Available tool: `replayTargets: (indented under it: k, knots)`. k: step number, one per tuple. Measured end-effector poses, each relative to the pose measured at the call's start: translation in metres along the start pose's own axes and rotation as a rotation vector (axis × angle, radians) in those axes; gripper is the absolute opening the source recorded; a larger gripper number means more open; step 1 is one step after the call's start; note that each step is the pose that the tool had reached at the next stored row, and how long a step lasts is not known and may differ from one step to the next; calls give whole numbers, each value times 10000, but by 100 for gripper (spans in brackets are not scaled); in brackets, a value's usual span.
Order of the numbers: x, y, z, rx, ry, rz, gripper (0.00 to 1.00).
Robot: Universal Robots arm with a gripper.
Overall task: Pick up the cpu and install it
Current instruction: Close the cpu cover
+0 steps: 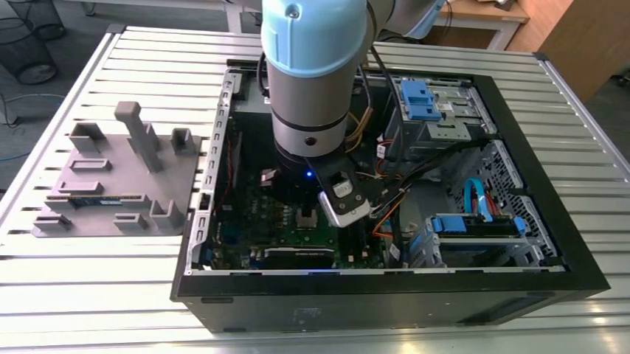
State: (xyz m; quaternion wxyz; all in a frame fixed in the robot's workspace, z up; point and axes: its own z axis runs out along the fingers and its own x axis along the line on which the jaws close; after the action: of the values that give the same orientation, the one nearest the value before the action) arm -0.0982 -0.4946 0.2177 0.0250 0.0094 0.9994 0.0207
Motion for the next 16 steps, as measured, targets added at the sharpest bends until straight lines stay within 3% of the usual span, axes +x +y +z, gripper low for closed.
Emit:
replayTargets:
  k: [16]
  knots:
    - [1,26,4,6,-4,121,11]
